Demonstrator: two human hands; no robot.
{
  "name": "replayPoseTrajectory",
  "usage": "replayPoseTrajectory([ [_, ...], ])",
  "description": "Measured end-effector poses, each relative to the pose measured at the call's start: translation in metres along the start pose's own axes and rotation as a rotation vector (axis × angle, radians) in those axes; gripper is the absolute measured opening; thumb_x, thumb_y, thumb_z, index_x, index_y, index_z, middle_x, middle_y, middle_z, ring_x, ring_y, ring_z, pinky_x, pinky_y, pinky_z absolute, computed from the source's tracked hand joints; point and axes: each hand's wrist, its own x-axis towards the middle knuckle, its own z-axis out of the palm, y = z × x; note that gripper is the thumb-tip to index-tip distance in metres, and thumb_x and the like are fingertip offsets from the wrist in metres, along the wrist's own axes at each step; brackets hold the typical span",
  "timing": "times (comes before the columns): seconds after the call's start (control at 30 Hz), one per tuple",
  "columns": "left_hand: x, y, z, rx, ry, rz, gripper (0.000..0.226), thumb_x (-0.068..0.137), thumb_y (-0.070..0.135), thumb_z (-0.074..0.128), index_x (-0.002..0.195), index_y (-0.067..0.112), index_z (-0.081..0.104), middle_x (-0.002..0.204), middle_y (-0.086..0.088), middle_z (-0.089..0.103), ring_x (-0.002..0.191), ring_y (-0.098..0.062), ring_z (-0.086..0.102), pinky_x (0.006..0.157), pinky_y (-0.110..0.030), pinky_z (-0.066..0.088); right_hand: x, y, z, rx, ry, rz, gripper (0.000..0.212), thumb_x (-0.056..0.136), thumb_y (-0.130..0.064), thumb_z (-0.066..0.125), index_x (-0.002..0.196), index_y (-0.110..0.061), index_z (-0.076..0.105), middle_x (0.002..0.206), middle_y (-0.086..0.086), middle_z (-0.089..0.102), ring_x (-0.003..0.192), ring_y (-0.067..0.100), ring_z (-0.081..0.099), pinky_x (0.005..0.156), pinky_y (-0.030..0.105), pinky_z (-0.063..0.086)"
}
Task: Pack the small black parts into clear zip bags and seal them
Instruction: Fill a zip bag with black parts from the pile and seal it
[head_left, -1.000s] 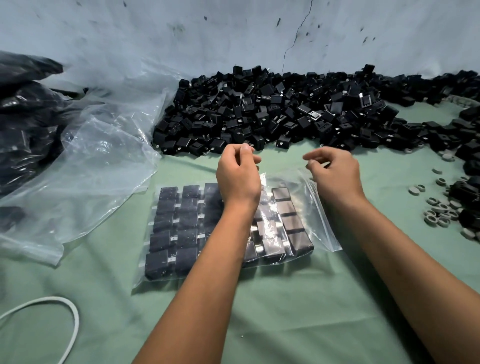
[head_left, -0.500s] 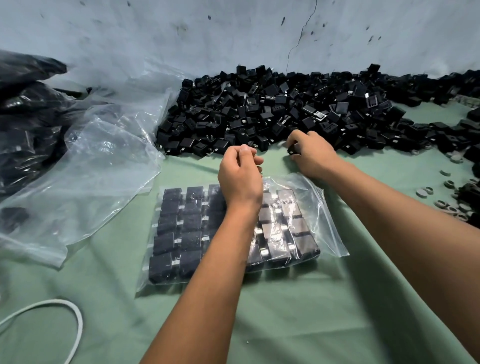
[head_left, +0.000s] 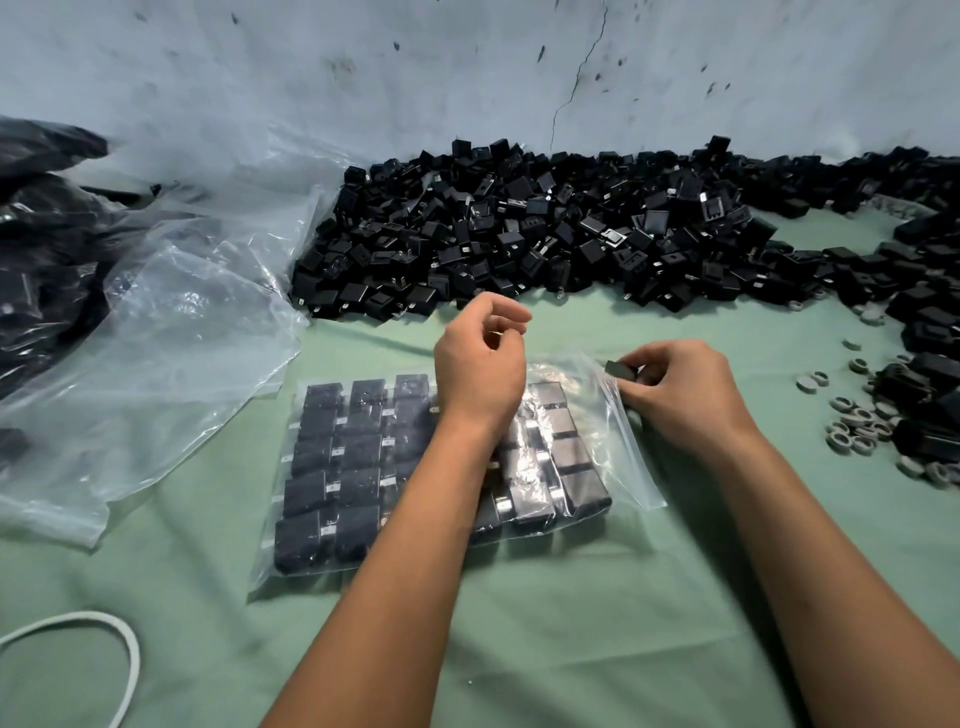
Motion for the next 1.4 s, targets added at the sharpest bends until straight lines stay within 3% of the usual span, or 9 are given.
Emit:
replayPoseTrajectory([
  [0.1, -0.003, -0.003, 0.004, 0.163, -0.184, 0.171, 0.038, 0.089, -0.005, 0.054, 0.092, 0.028, 0.074, 0.103, 0.006, 0.066, 0.096, -0.010, 0.059, 0.079, -0.026, 0.050, -0.002, 0.004, -0.003, 0.031, -0.028, -0.084, 0.015, 0.083, -0.024, 0.085, 0.096, -0.022, 0.079, 0.060, -0.009, 0.065, 0.050, 0.000, 0.056, 0.049, 0.011, 0.041],
  [0.27, -0.005, -0.008, 0.010, 0.395, -0.362, 0.388, 0.045, 0.087, -0.006, 0.064, 0.101, 0.035, 0.079, 0.107, 0.004, 0.053, 0.111, -0.012, 0.042, 0.095, -0.018, 0.035, -0.001, 0.006, -0.009, 0.182, -0.162, -0.161, 0.014, 0.083, -0.023, 0.085, 0.094, -0.022, 0.078, 0.065, -0.003, 0.065, 0.060, 0.011, 0.057, 0.063, 0.033, 0.049],
  [0.37, -0.005, -0.010, 0.011, 0.420, -0.386, 0.412, 0.036, 0.089, 0.005, 0.072, 0.099, 0.039, 0.078, 0.108, 0.008, 0.051, 0.111, -0.008, 0.038, 0.101, -0.026, 0.036, -0.001, 0.009, -0.009, 0.285, -0.250, -0.174, 0.016, 0.083, -0.026, 0.085, 0.098, -0.022, 0.079, 0.068, 0.001, 0.064, 0.062, 0.014, 0.056, 0.063, 0.035, 0.048],
  [0.53, -0.005, -0.007, 0.012, 0.385, -0.335, 0.380, 0.017, 0.084, 0.019, 0.083, 0.092, 0.033, 0.077, 0.105, 0.008, 0.053, 0.110, -0.011, 0.040, 0.095, -0.031, 0.042, -0.005, 0.007, 0.000, 0.367, -0.297, -0.184, 0.021, 0.087, -0.024, 0.082, 0.107, -0.019, 0.077, 0.070, 0.011, 0.064, 0.061, 0.021, 0.056, 0.054, 0.035, 0.045],
  [0.67, -0.006, -0.004, 0.011, 0.372, -0.329, 0.379, 0.014, 0.086, 0.018, 0.081, 0.093, 0.029, 0.076, 0.104, 0.006, 0.053, 0.111, -0.014, 0.044, 0.095, -0.037, 0.046, -0.007, 0.004, 0.001, 0.324, -0.285, -0.240, 0.019, 0.089, -0.025, 0.080, 0.108, -0.023, 0.077, 0.082, 0.018, 0.072, 0.071, 0.046, 0.069, 0.062, 0.058, 0.057],
  [0.8, -0.007, -0.001, 0.010, 0.342, -0.327, 0.386, 0.012, 0.086, 0.016, 0.080, 0.093, 0.025, 0.077, 0.103, 0.004, 0.055, 0.110, -0.015, 0.046, 0.093, -0.037, 0.046, -0.007, 0.002, 0.007, 0.211, -0.166, -0.300, 0.008, 0.088, -0.032, 0.080, 0.095, -0.032, 0.076, 0.071, 0.001, 0.071, 0.064, 0.029, 0.067, 0.062, 0.045, 0.058],
  [1.0, -0.009, 0.002, 0.009, 0.286, -0.334, 0.372, 0.015, 0.086, 0.009, 0.079, 0.094, 0.022, 0.077, 0.102, 0.002, 0.056, 0.104, -0.015, 0.053, 0.089, -0.035, 0.048, -0.010, -0.004, 0.017, 0.150, -0.094, -0.366, 0.008, 0.084, -0.030, 0.074, 0.090, -0.026, 0.074, 0.078, 0.003, 0.074, 0.075, 0.033, 0.069, 0.066, 0.048, 0.058],
  [1.17, -0.008, 0.001, 0.009, 0.273, -0.338, 0.359, 0.016, 0.088, 0.007, 0.077, 0.093, 0.022, 0.077, 0.103, 0.003, 0.057, 0.101, -0.016, 0.058, 0.085, -0.041, 0.052, -0.012, -0.007, 0.027, 0.082, 0.004, -0.372, 0.018, 0.088, -0.019, 0.072, 0.104, -0.028, 0.074, 0.081, -0.007, 0.073, 0.078, 0.020, 0.070, 0.068, 0.042, 0.058],
  [1.4, -0.004, 0.001, 0.008, 0.153, -0.168, 0.230, 0.020, 0.091, 0.015, 0.073, 0.106, 0.026, 0.066, 0.102, 0.010, 0.064, 0.092, -0.003, 0.060, 0.075, -0.020, 0.050, -0.013, -0.010, 0.027, 0.093, 0.063, -0.283, 0.032, 0.080, -0.037, 0.085, 0.109, -0.026, 0.077, 0.085, -0.005, 0.074, 0.071, 0.021, 0.072, 0.067, 0.042, 0.060],
])
